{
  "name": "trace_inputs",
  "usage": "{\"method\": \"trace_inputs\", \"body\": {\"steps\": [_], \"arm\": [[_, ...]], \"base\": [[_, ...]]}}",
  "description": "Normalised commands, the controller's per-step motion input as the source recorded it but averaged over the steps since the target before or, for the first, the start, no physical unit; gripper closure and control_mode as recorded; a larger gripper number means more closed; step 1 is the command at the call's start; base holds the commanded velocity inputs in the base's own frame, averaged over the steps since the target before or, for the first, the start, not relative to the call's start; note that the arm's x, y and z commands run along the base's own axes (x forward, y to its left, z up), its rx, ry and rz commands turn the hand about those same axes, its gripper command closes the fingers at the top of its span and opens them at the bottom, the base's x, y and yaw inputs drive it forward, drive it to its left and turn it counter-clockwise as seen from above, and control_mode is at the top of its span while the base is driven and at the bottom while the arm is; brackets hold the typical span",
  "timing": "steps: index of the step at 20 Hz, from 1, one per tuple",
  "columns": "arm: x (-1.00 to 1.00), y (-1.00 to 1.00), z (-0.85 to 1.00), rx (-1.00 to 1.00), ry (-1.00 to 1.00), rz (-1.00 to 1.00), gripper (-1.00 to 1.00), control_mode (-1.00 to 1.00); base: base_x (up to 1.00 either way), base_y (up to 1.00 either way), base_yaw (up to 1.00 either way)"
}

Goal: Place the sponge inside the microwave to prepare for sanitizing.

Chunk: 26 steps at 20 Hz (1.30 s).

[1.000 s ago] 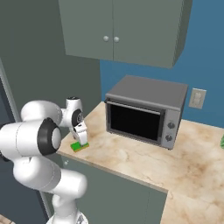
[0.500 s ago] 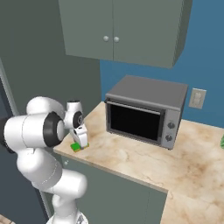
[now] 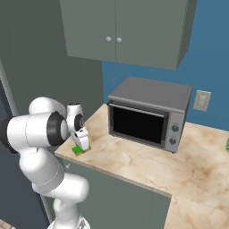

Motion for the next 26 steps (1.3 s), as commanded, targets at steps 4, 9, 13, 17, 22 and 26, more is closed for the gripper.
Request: {"method": "trace_inputs", "body": {"steps": [4, 9, 13, 17, 22, 26], "arm": [[0.00, 0.00, -0.35, 0.00, 0.00, 0.00, -1.00, -1.00], [0.00, 0.00, -0.48, -0.04, 0.00, 0.00, -1.00, -1.00], [0.00, 0.00, -0.64, -0.07, 0.01, 0.00, -1.00, -1.00], [-0.02, -0.24, -0.85, -0.07, 0.03, 0.00, -1.00, -1.00], [-0.01, -0.49, -0.40, 0.01, 0.02, -0.02, -1.00, -1.00], [0.00, -0.29, -0.01, 0.07, 0.00, 0.00, -1.00, -1.00]], "base": [[0.00, 0.00, 0.00], [0.00, 0.00, 0.00], [0.00, 0.00, 0.00], [0.00, 0.00, 0.00], [0.00, 0.00, 0.00], [0.00, 0.00, 0.00]]}}
